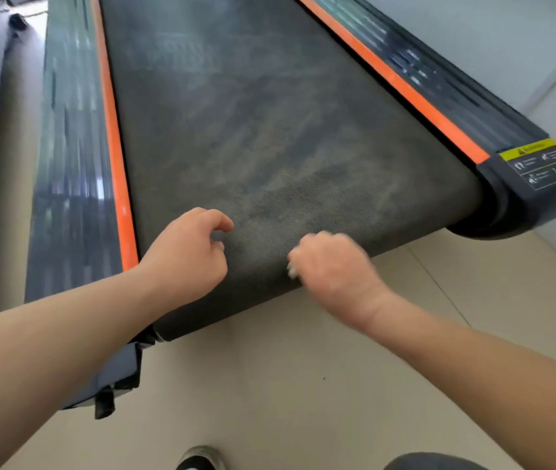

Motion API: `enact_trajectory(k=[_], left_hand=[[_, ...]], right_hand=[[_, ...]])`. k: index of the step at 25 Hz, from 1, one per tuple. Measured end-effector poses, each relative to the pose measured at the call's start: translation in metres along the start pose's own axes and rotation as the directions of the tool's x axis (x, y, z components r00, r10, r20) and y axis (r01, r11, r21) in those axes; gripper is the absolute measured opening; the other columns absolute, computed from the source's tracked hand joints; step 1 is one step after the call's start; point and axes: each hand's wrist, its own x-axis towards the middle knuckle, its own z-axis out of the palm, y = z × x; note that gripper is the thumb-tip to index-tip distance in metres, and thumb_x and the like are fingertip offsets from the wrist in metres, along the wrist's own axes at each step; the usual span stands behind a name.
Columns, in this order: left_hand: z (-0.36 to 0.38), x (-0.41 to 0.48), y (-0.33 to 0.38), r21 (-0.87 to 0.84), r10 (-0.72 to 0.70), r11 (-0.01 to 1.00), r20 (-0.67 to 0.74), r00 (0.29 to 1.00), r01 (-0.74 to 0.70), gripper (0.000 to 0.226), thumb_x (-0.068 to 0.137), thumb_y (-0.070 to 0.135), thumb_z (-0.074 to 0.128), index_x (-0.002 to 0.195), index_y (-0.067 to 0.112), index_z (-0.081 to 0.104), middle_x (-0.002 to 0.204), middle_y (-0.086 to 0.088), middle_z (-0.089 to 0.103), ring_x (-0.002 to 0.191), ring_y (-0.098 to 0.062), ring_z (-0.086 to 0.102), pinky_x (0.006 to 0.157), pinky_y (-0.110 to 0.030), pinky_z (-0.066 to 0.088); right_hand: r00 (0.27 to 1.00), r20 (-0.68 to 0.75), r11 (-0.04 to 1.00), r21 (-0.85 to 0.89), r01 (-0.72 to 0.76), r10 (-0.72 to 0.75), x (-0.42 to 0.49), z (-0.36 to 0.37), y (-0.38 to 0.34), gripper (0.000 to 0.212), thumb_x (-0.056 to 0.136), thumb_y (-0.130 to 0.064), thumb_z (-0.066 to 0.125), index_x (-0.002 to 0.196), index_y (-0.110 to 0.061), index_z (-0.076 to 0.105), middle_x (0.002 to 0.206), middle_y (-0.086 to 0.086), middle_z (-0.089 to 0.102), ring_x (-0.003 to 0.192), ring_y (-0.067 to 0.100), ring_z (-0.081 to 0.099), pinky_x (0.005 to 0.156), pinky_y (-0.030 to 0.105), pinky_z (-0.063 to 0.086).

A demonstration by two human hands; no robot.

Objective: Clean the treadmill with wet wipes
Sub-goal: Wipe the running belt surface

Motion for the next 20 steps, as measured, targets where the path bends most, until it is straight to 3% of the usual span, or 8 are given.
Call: enact_trajectory(k=[1,3,5,8,10,12,14,20], left_hand=[[0.003,0.000,0.006,-0.002,0.019,1.000,-0.003,1.000,-0.019,0.033,0.096,0.009,0.054,0.125,0.021,0.064,0.103,0.010,0.050,0.096,-0.013,0.051,0.094,-0.026,0.042],[0.013,0.001,0.023,-0.003,0.080,0.997,0.019,0.997,-0.080,0.033,0.096,0.010,0.053,0.125,0.022,0.063,0.107,0.012,0.050,0.098,-0.013,0.052,0.093,-0.024,0.040],[0.022,0.004,0.043,-0.001,0.161,0.987,0.050,0.986,-0.161,0.033,0.096,0.010,0.053,0.125,0.021,0.063,0.110,0.011,0.050,0.100,-0.014,0.055,0.093,-0.022,0.040],[0.033,0.009,0.066,-0.003,0.214,0.977,0.077,0.974,-0.214,0.034,0.096,0.009,0.052,0.125,0.021,0.063,0.115,0.010,0.054,0.105,-0.015,0.058,0.093,-0.023,0.042],[0.039,0.012,0.074,0.012,0.232,0.972,0.094,0.968,-0.234,0.036,0.095,0.007,0.051,0.125,0.022,0.063,0.118,0.009,0.056,0.106,-0.015,0.058,0.093,-0.024,0.044],[0.045,0.015,0.078,0.010,0.255,0.966,0.102,0.962,-0.257,0.036,0.093,0.006,0.051,0.122,0.024,0.064,0.112,0.011,0.054,0.099,-0.013,0.056,0.088,-0.024,0.043],[0.048,0.020,0.082,-0.006,0.249,0.968,0.103,0.963,-0.249,0.034,0.093,0.007,0.051,0.119,0.025,0.064,0.109,0.013,0.052,0.095,-0.013,0.056,0.086,-0.026,0.044],[0.058,0.028,0.099,-0.061,0.226,0.973,0.052,0.973,-0.222,0.033,0.095,0.009,0.054,0.123,0.024,0.063,0.111,0.013,0.052,0.101,-0.014,0.057,0.093,-0.029,0.046]], right_hand=[[0.984,0.023,0.984,-0.033,-0.175,0.176,-0.003,-0.006,0.029,0.008,0.082,-0.020,0.055,0.076,-0.018,0.059,0.073,0.009,0.055,0.061,0.033,0.055,0.051,0.038,0.041],[0.851,0.009,0.849,-0.085,-0.522,0.524,-0.014,-0.021,0.080,0.011,0.080,-0.023,0.054,0.084,-0.014,0.058,0.083,0.012,0.056,0.071,0.038,0.056,0.058,0.043,0.045],[0.762,0.062,0.763,-0.099,-0.638,0.645,-0.017,-0.026,0.090,0.017,0.083,-0.027,0.051,0.091,-0.013,0.056,0.093,0.013,0.057,0.080,0.039,0.057,0.066,0.045,0.046],[0.872,0.177,0.889,-0.053,-0.455,0.457,0.005,-0.020,0.047,0.022,0.072,-0.023,0.072,0.087,-0.015,0.058,0.088,0.010,0.057,0.077,0.034,0.059,0.062,0.039,0.044],[0.945,0.069,0.946,0.039,-0.322,0.319,0.008,-0.015,0.026,0.020,0.069,-0.018,0.074,0.080,-0.012,0.059,0.079,0.010,0.055,0.066,0.032,0.054,0.055,0.037,0.036],[0.959,-0.037,0.953,0.127,-0.276,0.283,-0.007,-0.012,0.032,0.013,0.084,-0.021,0.065,0.082,-0.008,0.063,0.080,0.010,0.053,0.068,0.029,0.049,0.056,0.038,0.036],[0.964,-0.004,0.942,0.212,-0.259,0.266,-0.021,-0.014,0.039,0.014,0.092,-0.020,0.061,0.092,-0.007,0.066,0.087,0.009,0.052,0.074,0.026,0.046,0.061,0.037,0.039],[0.938,-0.055,0.922,0.213,-0.324,0.342,-0.027,-0.008,0.080,0.015,0.085,-0.004,0.062,0.088,-0.018,0.064,0.087,0.005,0.055,0.077,0.027,0.052,0.065,0.040,0.047]])
